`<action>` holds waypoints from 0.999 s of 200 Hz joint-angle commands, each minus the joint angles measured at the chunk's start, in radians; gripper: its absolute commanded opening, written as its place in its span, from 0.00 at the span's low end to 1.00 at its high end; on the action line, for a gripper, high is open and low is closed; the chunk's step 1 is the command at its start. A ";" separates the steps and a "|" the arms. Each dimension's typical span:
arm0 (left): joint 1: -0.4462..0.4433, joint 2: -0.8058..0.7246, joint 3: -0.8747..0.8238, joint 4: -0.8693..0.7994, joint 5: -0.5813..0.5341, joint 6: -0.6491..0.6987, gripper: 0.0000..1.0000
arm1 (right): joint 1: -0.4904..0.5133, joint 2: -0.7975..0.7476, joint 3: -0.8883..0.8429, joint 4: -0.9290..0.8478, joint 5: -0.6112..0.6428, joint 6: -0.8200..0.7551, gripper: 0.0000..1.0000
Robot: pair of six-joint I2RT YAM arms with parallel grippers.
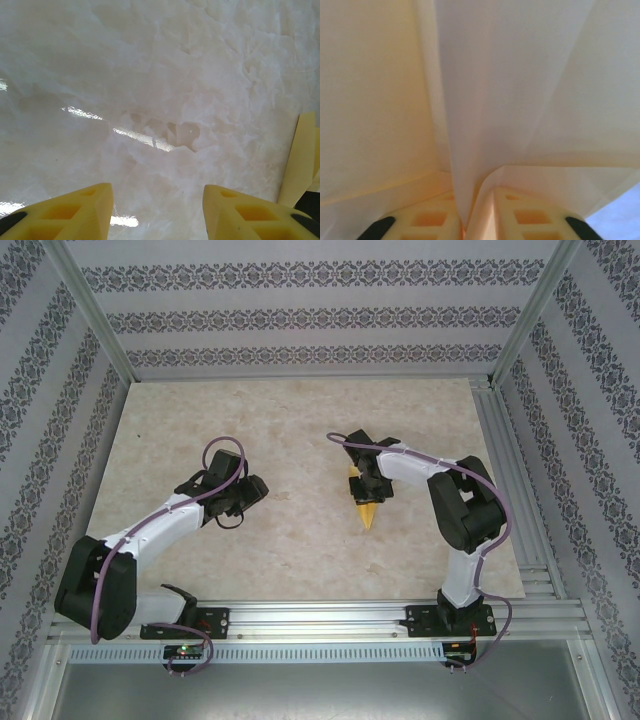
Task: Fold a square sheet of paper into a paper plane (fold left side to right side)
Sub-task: Pick up the paper plane at the center of the table, then place the paper plane at the top-center of the table.
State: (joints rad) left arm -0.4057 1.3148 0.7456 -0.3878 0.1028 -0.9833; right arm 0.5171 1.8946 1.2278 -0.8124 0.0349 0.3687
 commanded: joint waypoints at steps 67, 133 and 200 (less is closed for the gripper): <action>0.014 0.006 0.025 -0.014 0.011 0.016 0.52 | -0.020 -0.070 0.050 0.010 -0.002 -0.038 0.06; 0.014 -0.009 0.028 -0.027 0.000 0.033 0.53 | -0.132 0.103 0.333 -0.024 -0.023 -0.166 0.05; 0.014 -0.073 0.018 -0.078 -0.055 0.049 0.80 | -0.216 0.373 0.708 -0.135 -0.001 -0.214 0.05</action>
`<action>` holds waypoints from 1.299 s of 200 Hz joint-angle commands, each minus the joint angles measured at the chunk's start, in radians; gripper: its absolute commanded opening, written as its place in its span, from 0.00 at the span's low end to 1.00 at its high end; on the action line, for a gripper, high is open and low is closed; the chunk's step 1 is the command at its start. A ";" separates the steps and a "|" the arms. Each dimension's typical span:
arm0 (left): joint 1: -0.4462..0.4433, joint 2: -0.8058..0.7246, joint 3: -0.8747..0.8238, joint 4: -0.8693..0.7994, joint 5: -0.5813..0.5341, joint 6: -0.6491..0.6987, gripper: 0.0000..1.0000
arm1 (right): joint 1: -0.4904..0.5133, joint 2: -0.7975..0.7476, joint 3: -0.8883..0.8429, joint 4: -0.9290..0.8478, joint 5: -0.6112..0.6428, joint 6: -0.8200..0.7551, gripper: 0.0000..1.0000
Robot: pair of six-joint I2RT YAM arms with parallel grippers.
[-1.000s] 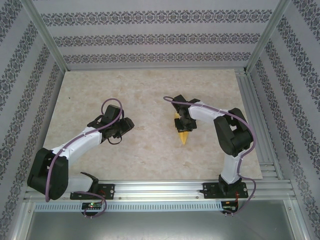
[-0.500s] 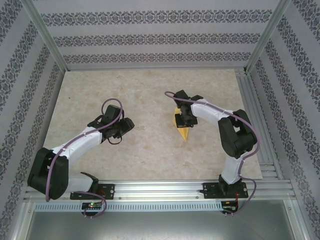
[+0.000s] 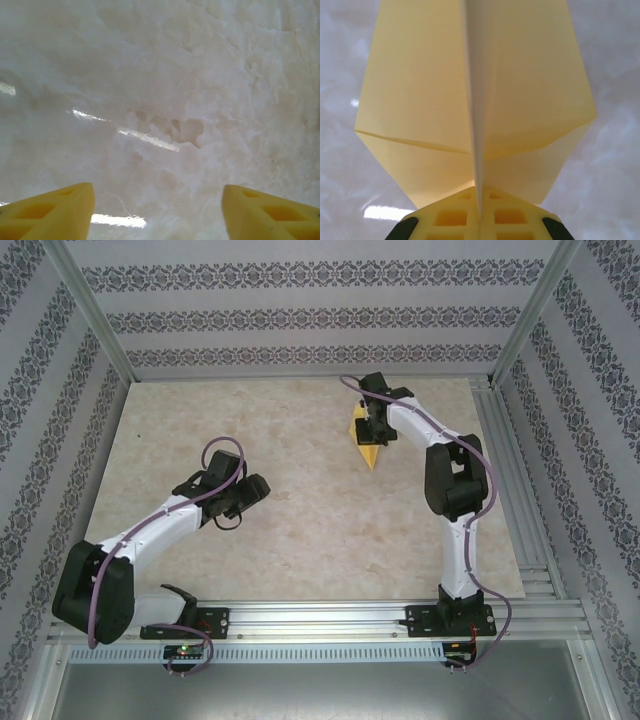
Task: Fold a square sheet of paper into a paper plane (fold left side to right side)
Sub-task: Place the paper plane at the top-center of the table.
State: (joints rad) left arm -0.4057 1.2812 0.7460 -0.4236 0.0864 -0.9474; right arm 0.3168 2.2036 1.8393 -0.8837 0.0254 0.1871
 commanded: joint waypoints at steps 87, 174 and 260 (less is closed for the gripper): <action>0.014 -0.053 0.018 -0.067 -0.057 0.018 1.00 | -0.022 0.212 0.286 -0.176 -0.004 -0.049 0.08; 0.014 -0.046 0.038 -0.081 -0.048 0.029 1.00 | -0.026 0.274 0.383 -0.223 -0.008 -0.022 0.16; 0.014 -0.034 0.054 -0.090 -0.046 0.032 1.00 | -0.021 0.200 0.396 -0.257 0.020 -0.026 0.29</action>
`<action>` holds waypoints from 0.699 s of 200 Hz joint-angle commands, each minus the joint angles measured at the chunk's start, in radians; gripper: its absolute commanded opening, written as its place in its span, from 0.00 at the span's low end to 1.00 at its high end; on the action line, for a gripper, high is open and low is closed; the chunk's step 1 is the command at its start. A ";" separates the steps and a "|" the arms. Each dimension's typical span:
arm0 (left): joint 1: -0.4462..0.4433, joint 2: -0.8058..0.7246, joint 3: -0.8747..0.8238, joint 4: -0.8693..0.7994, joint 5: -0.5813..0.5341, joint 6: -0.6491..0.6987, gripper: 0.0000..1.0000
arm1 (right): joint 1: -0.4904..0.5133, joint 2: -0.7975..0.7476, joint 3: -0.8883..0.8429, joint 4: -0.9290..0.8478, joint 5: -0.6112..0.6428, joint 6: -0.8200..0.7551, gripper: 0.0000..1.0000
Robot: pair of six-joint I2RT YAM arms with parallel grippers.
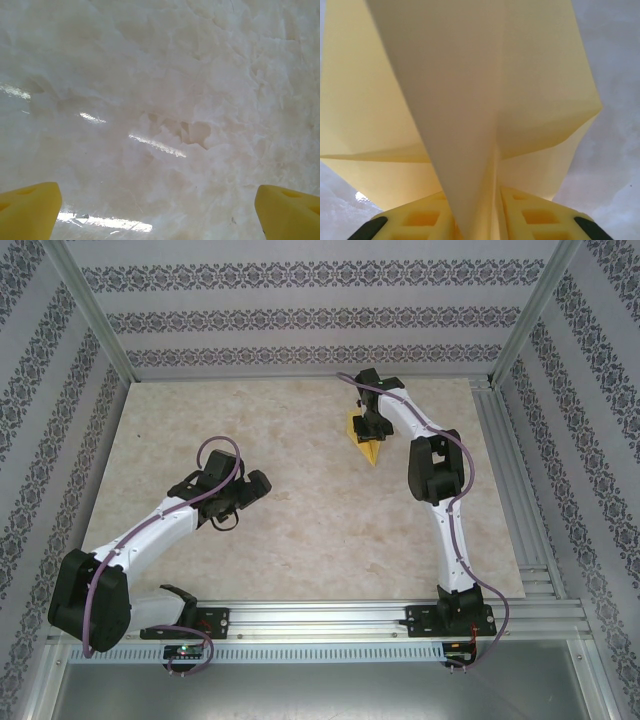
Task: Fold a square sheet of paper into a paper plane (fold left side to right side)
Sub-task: Place the paper plane at the top-center of the table.
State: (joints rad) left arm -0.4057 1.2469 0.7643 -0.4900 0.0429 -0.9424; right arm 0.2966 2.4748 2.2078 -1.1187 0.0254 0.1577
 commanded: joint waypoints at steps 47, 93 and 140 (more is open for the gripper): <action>0.014 -0.001 0.035 -0.025 -0.005 0.025 1.00 | 0.009 -0.104 0.047 -0.057 0.059 0.004 0.31; 0.014 -0.002 0.035 -0.027 -0.008 0.025 1.00 | 0.021 -0.129 0.059 -0.079 0.079 0.000 0.35; 0.014 -0.006 0.038 -0.033 -0.017 0.030 1.00 | 0.024 -0.184 0.047 -0.087 0.100 0.003 0.35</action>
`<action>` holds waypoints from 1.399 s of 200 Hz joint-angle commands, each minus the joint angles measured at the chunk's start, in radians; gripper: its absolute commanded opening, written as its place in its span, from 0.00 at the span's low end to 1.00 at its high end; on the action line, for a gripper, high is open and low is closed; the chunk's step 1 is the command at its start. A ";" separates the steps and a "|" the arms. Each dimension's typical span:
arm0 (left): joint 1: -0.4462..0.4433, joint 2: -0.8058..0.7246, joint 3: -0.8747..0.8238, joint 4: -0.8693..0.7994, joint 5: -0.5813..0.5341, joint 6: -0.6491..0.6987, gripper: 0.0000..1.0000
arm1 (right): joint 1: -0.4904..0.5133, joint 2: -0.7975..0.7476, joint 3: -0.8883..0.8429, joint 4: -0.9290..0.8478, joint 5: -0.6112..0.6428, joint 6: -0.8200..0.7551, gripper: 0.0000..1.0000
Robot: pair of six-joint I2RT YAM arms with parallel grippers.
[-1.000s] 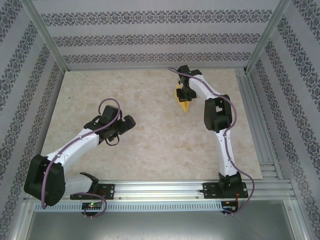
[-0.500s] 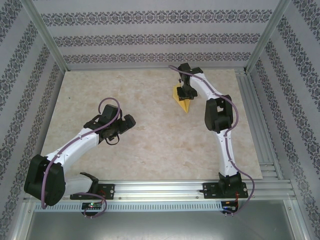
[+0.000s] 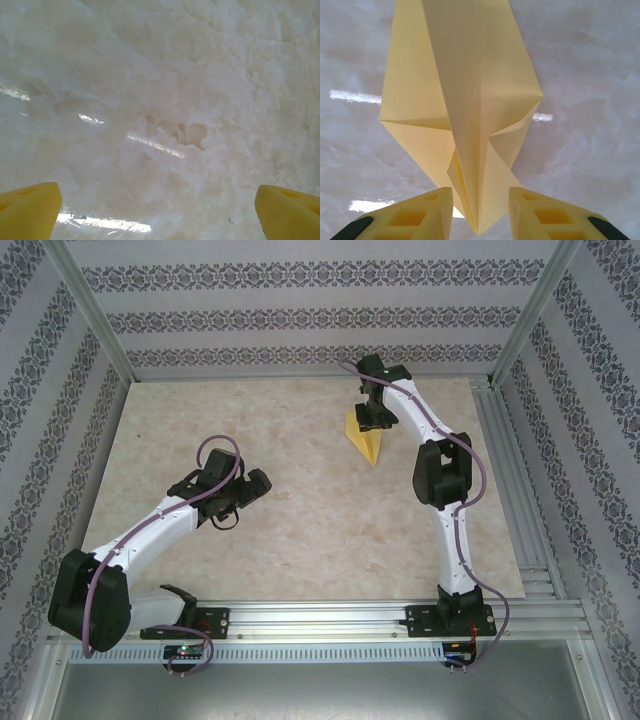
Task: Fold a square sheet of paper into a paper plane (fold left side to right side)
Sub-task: Place the paper plane at the top-center of the table, then reset both arms
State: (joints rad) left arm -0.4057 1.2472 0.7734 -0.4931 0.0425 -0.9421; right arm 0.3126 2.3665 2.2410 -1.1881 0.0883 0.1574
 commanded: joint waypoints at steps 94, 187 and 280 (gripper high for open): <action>0.049 -0.108 0.142 -0.054 -0.244 0.165 1.00 | 0.002 -0.706 -0.626 0.331 0.079 0.029 0.50; 0.067 -0.290 -0.053 0.250 -0.850 0.457 1.00 | -0.190 -1.283 -1.377 0.757 0.185 0.031 0.98; 0.181 -0.117 -0.311 0.807 -0.675 0.881 1.00 | -0.328 -1.013 -1.662 1.370 0.196 -0.126 0.98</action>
State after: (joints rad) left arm -0.2790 1.0927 0.5278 0.0509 -0.7433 -0.1913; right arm -0.0093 1.3106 0.5926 -0.0814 0.2867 0.1028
